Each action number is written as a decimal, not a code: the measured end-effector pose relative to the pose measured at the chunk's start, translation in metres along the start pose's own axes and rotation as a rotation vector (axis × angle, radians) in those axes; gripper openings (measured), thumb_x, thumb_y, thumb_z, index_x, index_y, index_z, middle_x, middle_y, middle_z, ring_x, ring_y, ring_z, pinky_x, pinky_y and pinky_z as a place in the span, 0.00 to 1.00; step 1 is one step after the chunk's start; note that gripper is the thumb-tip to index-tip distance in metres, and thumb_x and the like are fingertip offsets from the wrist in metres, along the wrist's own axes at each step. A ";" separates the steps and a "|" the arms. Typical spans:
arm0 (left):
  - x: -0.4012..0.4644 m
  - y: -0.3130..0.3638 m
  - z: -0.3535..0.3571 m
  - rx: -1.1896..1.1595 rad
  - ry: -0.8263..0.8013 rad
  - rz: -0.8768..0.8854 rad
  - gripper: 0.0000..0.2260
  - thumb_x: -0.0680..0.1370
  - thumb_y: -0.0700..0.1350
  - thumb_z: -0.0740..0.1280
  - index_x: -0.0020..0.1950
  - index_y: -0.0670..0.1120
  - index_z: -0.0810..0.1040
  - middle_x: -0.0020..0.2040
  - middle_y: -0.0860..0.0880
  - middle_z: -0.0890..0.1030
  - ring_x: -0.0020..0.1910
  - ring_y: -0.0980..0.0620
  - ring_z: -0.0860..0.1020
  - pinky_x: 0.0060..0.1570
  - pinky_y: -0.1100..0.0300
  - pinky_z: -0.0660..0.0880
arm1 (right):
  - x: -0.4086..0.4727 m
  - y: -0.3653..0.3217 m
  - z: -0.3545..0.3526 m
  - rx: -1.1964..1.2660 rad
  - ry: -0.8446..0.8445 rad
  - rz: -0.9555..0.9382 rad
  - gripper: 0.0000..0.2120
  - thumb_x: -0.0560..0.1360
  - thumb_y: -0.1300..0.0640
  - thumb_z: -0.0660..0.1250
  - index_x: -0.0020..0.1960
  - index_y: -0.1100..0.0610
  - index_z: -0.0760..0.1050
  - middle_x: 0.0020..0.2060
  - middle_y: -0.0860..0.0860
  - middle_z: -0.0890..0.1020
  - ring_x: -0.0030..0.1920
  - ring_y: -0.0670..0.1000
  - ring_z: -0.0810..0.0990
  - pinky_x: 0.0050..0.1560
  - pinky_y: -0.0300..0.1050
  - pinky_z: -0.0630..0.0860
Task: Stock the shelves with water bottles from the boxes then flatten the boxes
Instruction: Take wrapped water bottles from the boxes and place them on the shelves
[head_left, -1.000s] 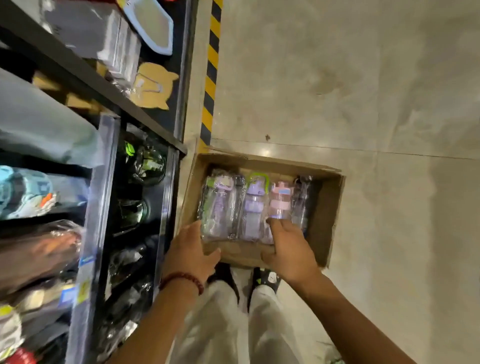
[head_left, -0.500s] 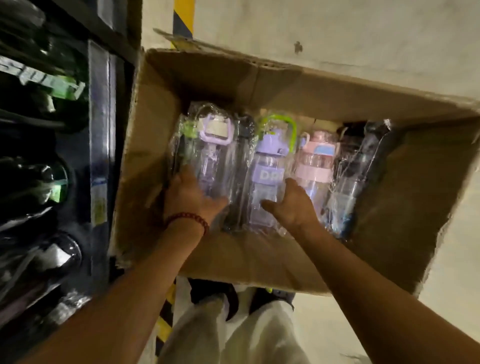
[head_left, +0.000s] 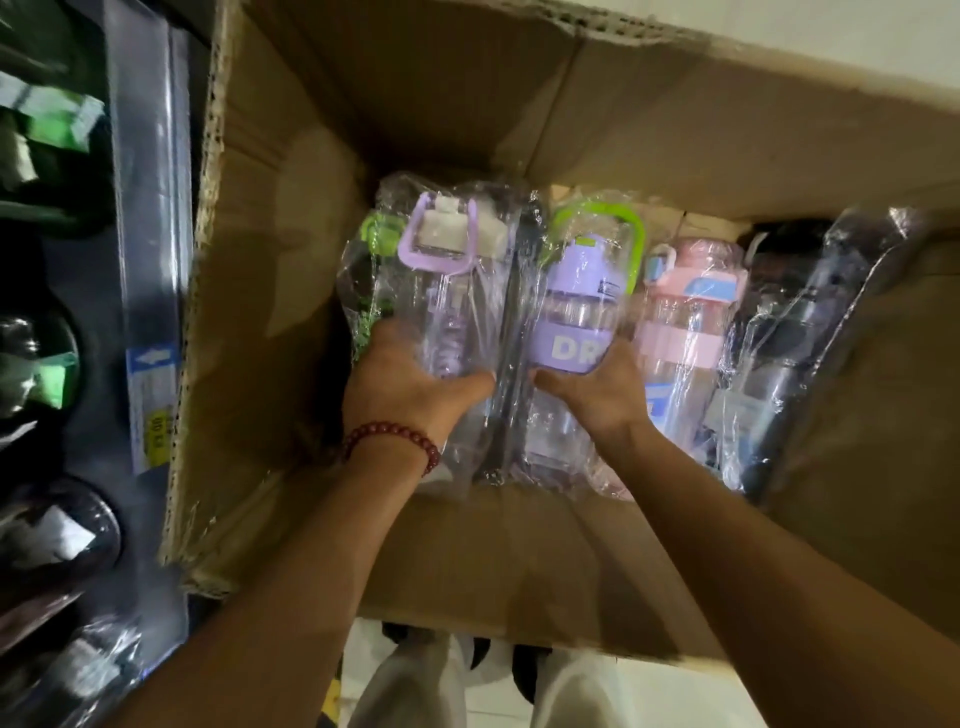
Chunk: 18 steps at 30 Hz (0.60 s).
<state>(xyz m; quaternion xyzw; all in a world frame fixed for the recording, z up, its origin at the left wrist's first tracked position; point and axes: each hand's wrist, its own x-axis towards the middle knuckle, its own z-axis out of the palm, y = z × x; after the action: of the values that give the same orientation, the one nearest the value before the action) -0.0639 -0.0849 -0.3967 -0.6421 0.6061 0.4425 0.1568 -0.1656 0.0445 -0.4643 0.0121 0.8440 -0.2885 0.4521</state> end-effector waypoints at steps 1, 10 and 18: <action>0.000 0.001 -0.001 -0.021 -0.014 -0.007 0.32 0.64 0.50 0.78 0.64 0.49 0.69 0.47 0.57 0.73 0.42 0.59 0.74 0.36 0.67 0.69 | -0.003 -0.004 -0.003 0.024 0.004 -0.008 0.20 0.58 0.55 0.78 0.47 0.57 0.78 0.41 0.55 0.83 0.40 0.53 0.83 0.42 0.54 0.82; -0.043 0.023 -0.035 -0.221 -0.049 -0.005 0.24 0.64 0.45 0.78 0.54 0.53 0.70 0.45 0.60 0.75 0.43 0.63 0.74 0.38 0.68 0.71 | -0.063 -0.030 -0.043 0.194 -0.021 -0.030 0.21 0.65 0.67 0.76 0.50 0.54 0.69 0.39 0.47 0.80 0.34 0.39 0.78 0.36 0.33 0.76; -0.134 0.056 -0.109 -0.272 0.010 0.005 0.24 0.64 0.47 0.79 0.51 0.55 0.69 0.42 0.61 0.73 0.41 0.60 0.74 0.36 0.65 0.67 | -0.155 -0.088 -0.096 0.251 -0.018 -0.098 0.26 0.63 0.68 0.77 0.55 0.54 0.69 0.42 0.51 0.81 0.35 0.40 0.81 0.41 0.40 0.79</action>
<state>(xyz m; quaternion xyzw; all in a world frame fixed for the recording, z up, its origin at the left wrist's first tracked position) -0.0576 -0.0915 -0.2156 -0.6581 0.5430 0.5176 0.0642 -0.1711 0.0565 -0.2624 0.0246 0.7966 -0.4139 0.4400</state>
